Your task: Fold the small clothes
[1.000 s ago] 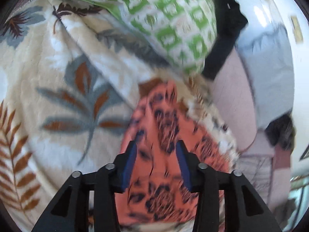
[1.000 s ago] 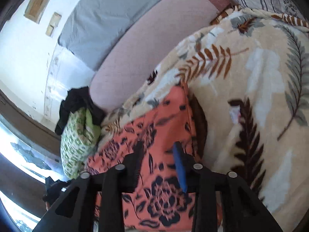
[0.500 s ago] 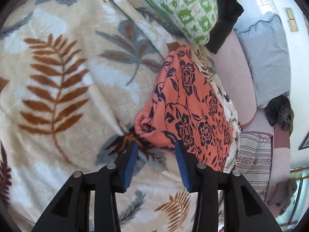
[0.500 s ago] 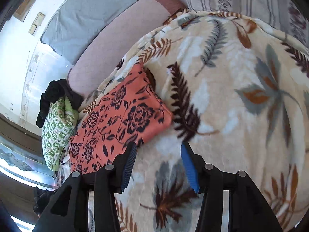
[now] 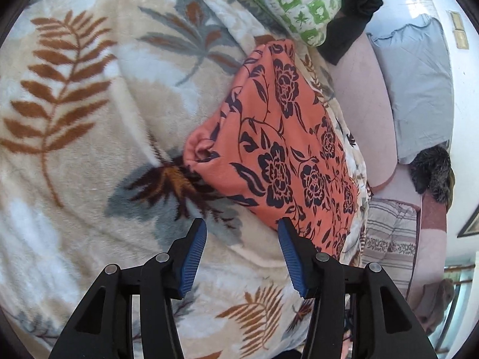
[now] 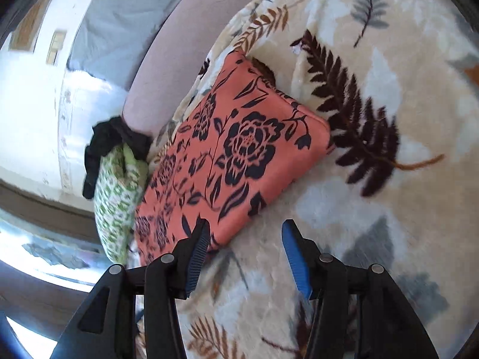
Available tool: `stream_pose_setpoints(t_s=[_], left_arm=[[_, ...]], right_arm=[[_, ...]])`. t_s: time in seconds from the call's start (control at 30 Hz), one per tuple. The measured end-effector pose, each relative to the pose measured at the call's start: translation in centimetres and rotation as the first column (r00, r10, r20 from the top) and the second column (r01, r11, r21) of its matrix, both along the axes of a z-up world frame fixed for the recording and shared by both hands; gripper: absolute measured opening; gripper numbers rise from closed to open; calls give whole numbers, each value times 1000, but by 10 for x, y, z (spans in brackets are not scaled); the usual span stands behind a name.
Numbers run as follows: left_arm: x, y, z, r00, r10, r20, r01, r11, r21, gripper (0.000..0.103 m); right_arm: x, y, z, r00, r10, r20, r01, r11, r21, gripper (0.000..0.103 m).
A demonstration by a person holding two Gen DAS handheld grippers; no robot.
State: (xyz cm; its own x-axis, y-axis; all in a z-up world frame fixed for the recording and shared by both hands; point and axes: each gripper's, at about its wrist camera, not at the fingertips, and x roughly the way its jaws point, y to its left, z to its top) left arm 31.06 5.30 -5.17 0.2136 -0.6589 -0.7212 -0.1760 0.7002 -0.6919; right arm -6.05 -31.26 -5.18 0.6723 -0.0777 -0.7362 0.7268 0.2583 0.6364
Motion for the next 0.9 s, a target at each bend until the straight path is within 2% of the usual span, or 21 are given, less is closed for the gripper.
stream_pose_setpoints(t_s=[0.1, 0.17, 0.2, 0.23, 0.27, 0.3, 0.37, 0.4, 0.47, 0.5, 0.53, 0.57, 0.63, 0.67, 0.7, 0.77, 0.8, 0.83, 0.87, 0.9], left_arm=[[15, -22, -15, 1000, 20, -25, -19, 1000, 12, 49], [27, -40, -26, 999, 18, -47, -15, 998, 62, 48], [31, -47, -31, 998, 18, -63, -13, 997, 79, 47], [36, -53, -34, 997, 17, -76, -11, 996, 85, 40], [40, -57, -36, 997, 23, -79, -15, 996, 93, 20], [44, -60, -34, 997, 30, -75, -22, 995, 96, 15], [47, -59, -26, 997, 64, -50, -61, 996, 70, 14], [46, -59, -24, 997, 70, -42, -67, 995, 67, 14], [45, -63, -30, 997, 52, -54, -45, 993, 113, 14], [44, -67, -39, 997, 29, -78, -18, 989, 148, 15], [42, -69, -46, 995, 21, -98, -5, 987, 160, 16], [40, -68, -48, 994, 26, -103, -11, 990, 142, 16], [34, -65, -38, 995, 3, -96, 8, 993, 116, 16], [31, -63, -31, 996, -23, -83, 33, 993, 114, 14], [26, -61, -18, 997, -63, -51, 68, 991, 113, 14], [20, -58, 13, 991, -134, 31, 129, 984, 121, 20], [21, -57, 27, 986, -152, 72, 141, 981, 135, 23], [24, -56, 42, 982, -156, 109, 138, 978, 157, 30], [27, -56, 57, 976, -153, 153, 123, 974, 189, 41], [37, -57, 73, 970, -142, 199, 94, 968, 234, 47]], right_arm=[[2, -19, -18, 997, -33, 76, 28, 998, 62, 54], [5, -29, -27, 994, -40, 105, 33, 997, 66, 53], [6, -33, -29, 994, -42, 105, 35, 997, 64, 45], [8, -37, -31, 993, -42, 107, 35, 997, 62, 32], [10, -42, -29, 994, -33, 109, 26, 998, 58, 7], [10, -47, -21, 990, -18, 137, 12, 999, 44, 7], [6, -50, 7, 977, 22, 213, -14, 999, -37, 6], [4, -50, 22, 975, 53, 218, -34, 995, -92, 5], [-6, -52, 29, 983, 58, 171, -34, 990, -138, 5], [-8, -56, 19, 991, 53, 121, -39, 993, -116, 5], [-11, -58, 4, 999, 41, 36, -38, 996, -79, 5], [-15, -58, -13, 999, 32, -39, -33, 999, -27, 6], [-28, -52, -16, 1000, -11, -17, 11, 1000, -4, 7], [-35, -48, -8, 999, -47, -12, 47, 999, -17, 12], [-43, -45, 5, 996, -89, -10, 88, 995, -49, 12], [-51, -37, 39, 989, -133, 69, 142, 977, -158, 14], [-48, -33, 52, 987, -123, 107, 143, 969, -204, 23], [-38, -29, 61, 987, -93, 130, 122, 963, -241, 31], [-25, -26, 67, 989, -44, 142, 82, 960, -269, 48], [-7, -22, 69, 988, 21, 154, 26, 956, -293, 57]])
